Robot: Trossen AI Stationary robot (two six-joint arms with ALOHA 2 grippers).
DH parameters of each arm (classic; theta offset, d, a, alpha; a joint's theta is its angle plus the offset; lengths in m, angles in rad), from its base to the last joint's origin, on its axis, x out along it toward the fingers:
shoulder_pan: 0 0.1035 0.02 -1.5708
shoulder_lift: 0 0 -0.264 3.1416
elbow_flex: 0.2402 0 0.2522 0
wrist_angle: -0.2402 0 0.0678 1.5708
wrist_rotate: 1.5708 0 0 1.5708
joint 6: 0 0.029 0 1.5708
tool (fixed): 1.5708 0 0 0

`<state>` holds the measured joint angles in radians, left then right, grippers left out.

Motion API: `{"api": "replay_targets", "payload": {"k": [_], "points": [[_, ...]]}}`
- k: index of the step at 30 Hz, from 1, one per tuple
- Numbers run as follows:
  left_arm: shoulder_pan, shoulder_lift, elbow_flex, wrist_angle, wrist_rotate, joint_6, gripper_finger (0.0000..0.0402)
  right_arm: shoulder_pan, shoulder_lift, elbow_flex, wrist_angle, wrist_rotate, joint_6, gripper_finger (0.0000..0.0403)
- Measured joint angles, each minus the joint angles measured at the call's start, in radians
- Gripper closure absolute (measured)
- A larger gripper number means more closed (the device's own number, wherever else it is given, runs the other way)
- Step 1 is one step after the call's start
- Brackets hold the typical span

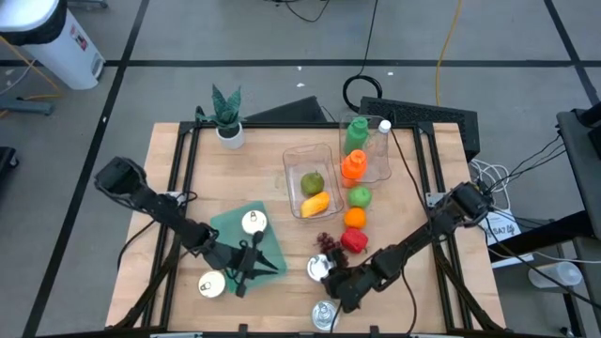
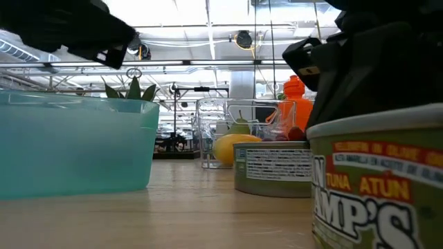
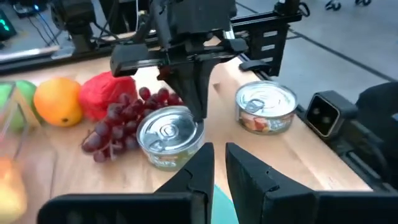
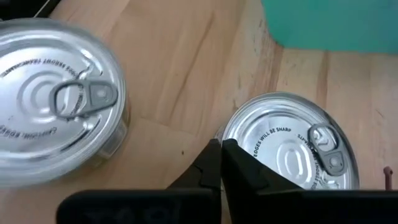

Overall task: Pick & Place Food Item
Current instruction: Put the top green tuna can into the green bin

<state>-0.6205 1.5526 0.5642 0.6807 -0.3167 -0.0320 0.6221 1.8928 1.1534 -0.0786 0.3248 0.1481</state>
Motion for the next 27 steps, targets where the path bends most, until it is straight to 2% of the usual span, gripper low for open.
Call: {"api": "replay_targets", "payload": {"k": [4, 11, 18, 22, 27], "points": [[-0.001, 0.039, 0.082, -0.036, 0.001, -0.008, 0.0352, -0.015, -0.016, 0.000, -0.006, -0.031, 0.035, 0.0403], [0.004, 0.150, 0.282, -0.259, -0.023, -0.023, 0.0352, -0.021, -0.049, -0.001, 0.012, -0.023, 0.062, 0.0403], [0.018, 0.245, 0.355, -0.269, -0.034, 0.019, 0.0348, -0.039, -0.073, 0.000, 0.023, -0.028, 0.122, 0.0403], [0.019, 0.265, 0.358, -0.269, -0.047, 0.051, 0.0306, -0.047, -0.073, 0.000, 0.022, -0.065, 0.139, 0.0403], [0.019, 0.276, 0.358, -0.293, -0.077, 0.056, 0.0209, -0.054, -0.073, 0.000, 0.027, -0.066, 0.155, 0.0403]]}}
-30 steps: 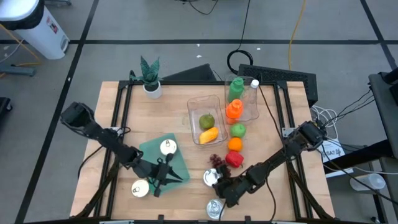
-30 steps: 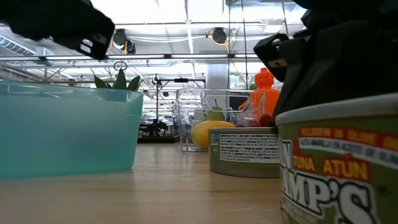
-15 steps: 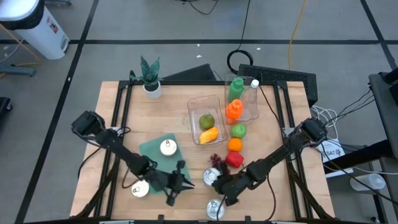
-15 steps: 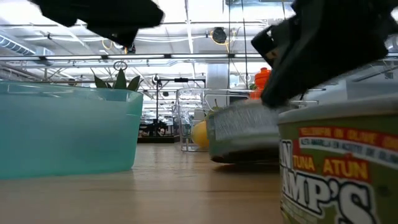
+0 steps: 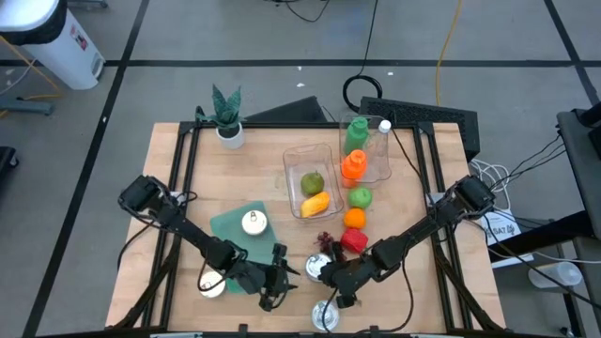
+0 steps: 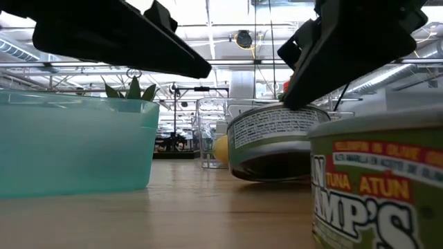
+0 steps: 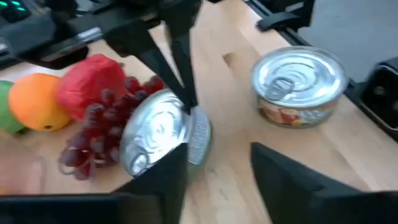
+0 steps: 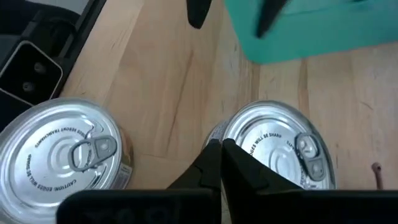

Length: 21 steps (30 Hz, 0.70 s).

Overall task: Pick & Place Food Item
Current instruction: Put the top green tuna can into the green bin

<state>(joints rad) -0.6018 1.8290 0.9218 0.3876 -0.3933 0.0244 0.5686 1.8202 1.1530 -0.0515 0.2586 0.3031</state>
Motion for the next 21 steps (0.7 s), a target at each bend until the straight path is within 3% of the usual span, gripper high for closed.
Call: {"api": "replay_targets", "payload": {"k": [5, 9, 14, 21], "points": [[0.000, 0.000, 0.000, 0.013, -0.039, 0.039, 0.0099, -0.008, 0.000, 0.000, 0.025, -0.045, 0.026, 0.0403], [0.000, -0.001, 0.000, 0.021, -0.043, 0.081, 0.0041, -0.020, 0.000, 0.001, 0.027, -0.050, 0.062, 0.0403], [0.000, 0.008, 0.000, 0.041, -0.045, 0.123, 0.0009, -0.043, 0.000, 0.002, 0.037, -0.055, 0.109, 0.0403], [0.021, 0.091, 0.023, 0.051, -0.059, 0.184, 0.0008, -0.086, 0.000, 0.002, 0.060, -0.107, 0.141, 0.0403]]}}
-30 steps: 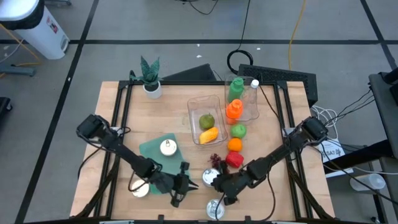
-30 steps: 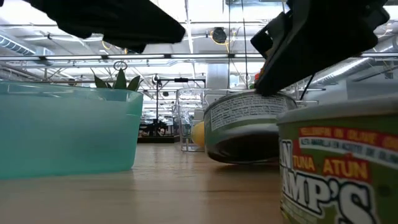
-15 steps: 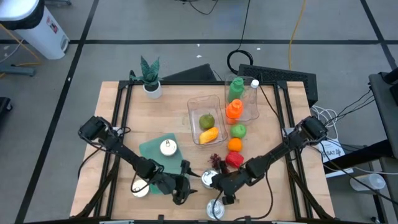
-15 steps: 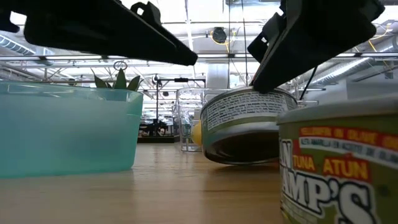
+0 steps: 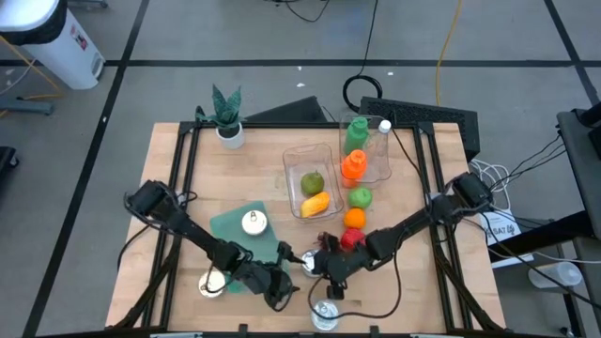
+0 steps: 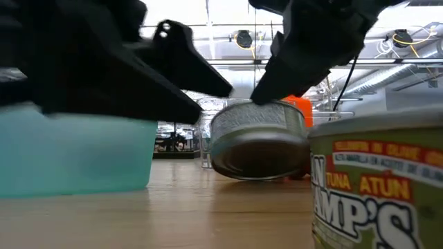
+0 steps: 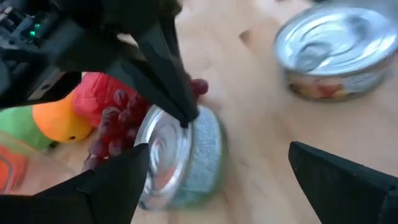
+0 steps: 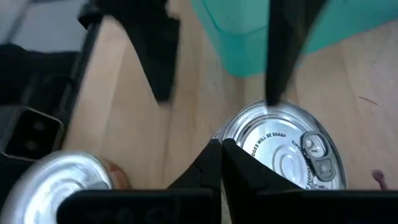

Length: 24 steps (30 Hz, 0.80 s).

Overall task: Pick & Place Food Item
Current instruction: Put the top green tuna can into the green bin

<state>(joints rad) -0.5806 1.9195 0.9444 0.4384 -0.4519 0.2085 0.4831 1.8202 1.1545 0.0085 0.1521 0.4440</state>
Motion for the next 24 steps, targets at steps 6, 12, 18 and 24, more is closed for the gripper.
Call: {"api": "replay_targets", "payload": {"k": [6, 12, 18, 24], "points": [[0.023, 0.100, 0.103, -0.043, -0.060, 0.057, 0.0009, -0.024, -0.001, 0.000, 0.035, -0.075, 0.040, 0.0403], [0.034, 0.136, 0.208, -0.232, -0.104, 0.012, 0.0017, -0.024, -0.001, 0.000, 0.045, -0.076, 0.041, 0.0403], [0.036, 0.137, 0.237, -0.258, -0.135, -0.038, 0.0083, -0.022, -0.001, 0.000, 0.073, -0.073, 0.026, 0.0403], [0.035, 0.137, 0.242, -0.259, -0.100, -0.080, 0.0214, -0.018, -0.003, 0.000, 0.086, -0.065, 0.004, 0.0403]]}}
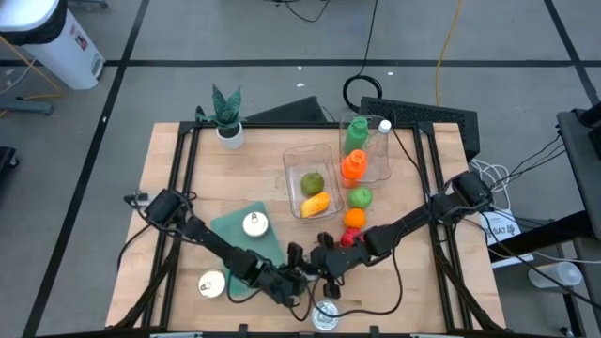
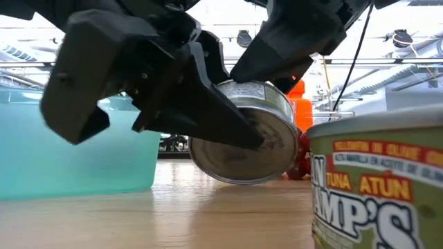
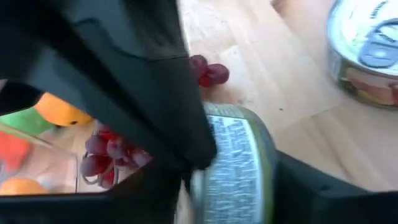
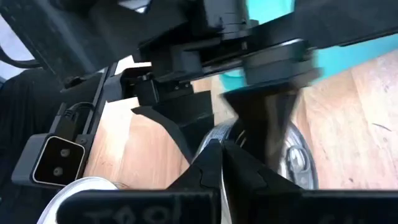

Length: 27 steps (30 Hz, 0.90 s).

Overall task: Pick & Place Food Item
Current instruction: Put the top green tuna can into the green bin

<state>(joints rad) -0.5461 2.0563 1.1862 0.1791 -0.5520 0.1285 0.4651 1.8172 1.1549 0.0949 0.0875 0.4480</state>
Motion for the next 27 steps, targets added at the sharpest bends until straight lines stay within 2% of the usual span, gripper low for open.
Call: {"api": "replay_targets", "payload": {"k": [2, 6, 11, 15, 18, 21, 24, 27], "points": [[-0.001, -0.003, 0.001, 0.007, 0.014, -0.008, 0.0261, 0.002, -0.003, 0.000, 0.000, 0.005, -0.014, 0.0403], [-0.007, -0.035, 0.000, 0.003, 0.037, -0.049, 0.0262, 0.005, -0.025, 0.000, -0.007, 0.000, -0.045, 0.0403], [-0.033, -0.149, 0.001, -0.039, 0.032, -0.058, 0.0262, 0.023, -0.104, 0.003, 0.003, 0.010, -0.131, 0.0395], [-0.084, -0.261, 0.002, -0.169, -0.076, -0.077, 0.0262, 0.053, -0.182, 0.005, -0.021, 0.112, -0.238, 0.0378], [-0.153, -0.376, 0.001, -0.377, -0.253, -0.148, 0.0262, 0.092, -0.220, -0.002, -0.088, 0.163, -0.305, 0.0371], [-0.185, -0.481, 0.003, -0.683, -0.400, -0.362, 0.0262, 0.118, -0.226, -0.031, -0.082, 0.204, -0.317, 0.0372], [-0.177, -0.523, 0.000, -1.000, -0.416, -0.632, 0.0262, 0.119, -0.221, -0.096, 0.066, 0.222, -0.322, 0.0380], [-0.154, -0.524, -0.009, -1.238, -0.348, -0.810, 0.0262, 0.122, -0.206, -0.193, 0.209, 0.191, -0.321, 0.0391]]}}
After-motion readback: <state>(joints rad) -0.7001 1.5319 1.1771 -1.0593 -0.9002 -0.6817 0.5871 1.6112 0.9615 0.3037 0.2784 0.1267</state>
